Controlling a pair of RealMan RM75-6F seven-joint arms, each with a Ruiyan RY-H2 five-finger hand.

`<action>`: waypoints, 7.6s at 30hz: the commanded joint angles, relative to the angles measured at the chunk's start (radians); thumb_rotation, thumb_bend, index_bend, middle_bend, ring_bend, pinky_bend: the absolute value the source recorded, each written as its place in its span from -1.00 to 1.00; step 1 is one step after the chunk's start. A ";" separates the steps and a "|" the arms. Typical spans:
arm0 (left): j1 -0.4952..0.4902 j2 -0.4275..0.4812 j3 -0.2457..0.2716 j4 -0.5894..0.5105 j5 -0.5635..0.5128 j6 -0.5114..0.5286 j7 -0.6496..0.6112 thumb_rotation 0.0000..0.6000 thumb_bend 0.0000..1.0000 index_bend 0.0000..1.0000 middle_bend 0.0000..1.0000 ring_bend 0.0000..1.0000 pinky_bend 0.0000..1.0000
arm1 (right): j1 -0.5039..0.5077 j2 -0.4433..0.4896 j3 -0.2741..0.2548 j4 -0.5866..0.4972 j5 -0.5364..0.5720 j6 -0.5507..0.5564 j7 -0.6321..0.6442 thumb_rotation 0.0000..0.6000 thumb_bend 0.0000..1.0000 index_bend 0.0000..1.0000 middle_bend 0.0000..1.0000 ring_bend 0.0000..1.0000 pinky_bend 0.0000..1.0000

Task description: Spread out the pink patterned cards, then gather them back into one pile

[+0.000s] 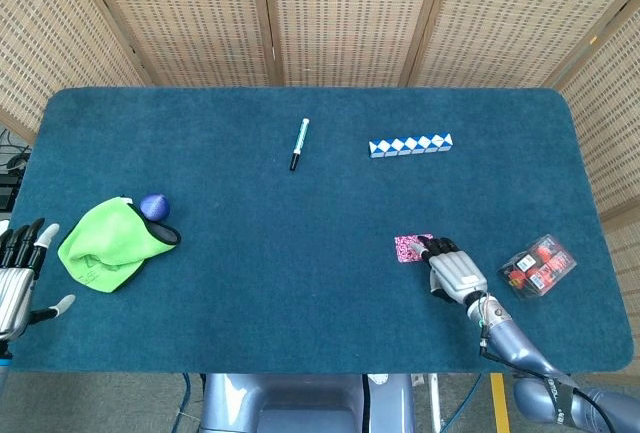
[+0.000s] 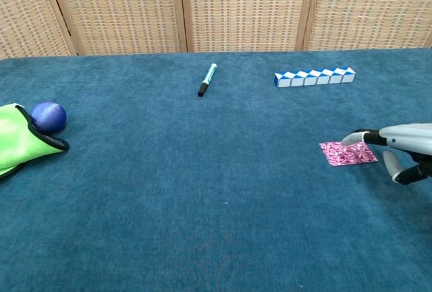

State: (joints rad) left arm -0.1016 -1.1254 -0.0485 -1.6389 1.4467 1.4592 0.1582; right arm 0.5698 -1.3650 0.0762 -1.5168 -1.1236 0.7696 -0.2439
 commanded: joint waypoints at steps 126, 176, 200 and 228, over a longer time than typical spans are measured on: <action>-0.007 0.011 -0.001 -0.022 -0.028 -0.021 0.024 1.00 -1.00 -1.00 -1.00 -1.00 -1.00 | 0.127 -0.150 -0.003 0.230 -0.004 0.092 -0.148 1.00 -0.38 -0.53 -1.00 -1.00 -0.77; -0.007 0.009 -0.001 -0.023 -0.031 -0.019 0.030 1.00 -1.00 -1.00 -1.00 -1.00 -1.00 | 0.120 -0.182 0.028 0.297 0.008 0.026 -0.062 1.00 -0.28 -0.08 -1.00 -1.00 -0.77; -0.007 0.011 -0.001 -0.028 -0.035 -0.022 0.032 1.00 -1.00 -1.00 -1.00 -1.00 -1.00 | 0.098 -0.120 0.012 0.174 -0.017 0.099 -0.113 1.00 -0.27 -0.07 -1.00 -1.00 -0.77; -0.007 0.014 0.003 -0.025 -0.026 -0.023 0.018 1.00 -1.00 -1.00 -1.00 -1.00 -1.00 | 0.009 -0.103 -0.132 0.004 -0.235 0.221 -0.242 1.00 -0.28 -0.07 -1.00 -1.00 -0.77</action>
State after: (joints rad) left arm -0.1087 -1.1110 -0.0458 -1.6636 1.4204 1.4363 0.1761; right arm 0.5794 -1.4663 -0.0576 -1.5139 -1.3600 0.9923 -0.4841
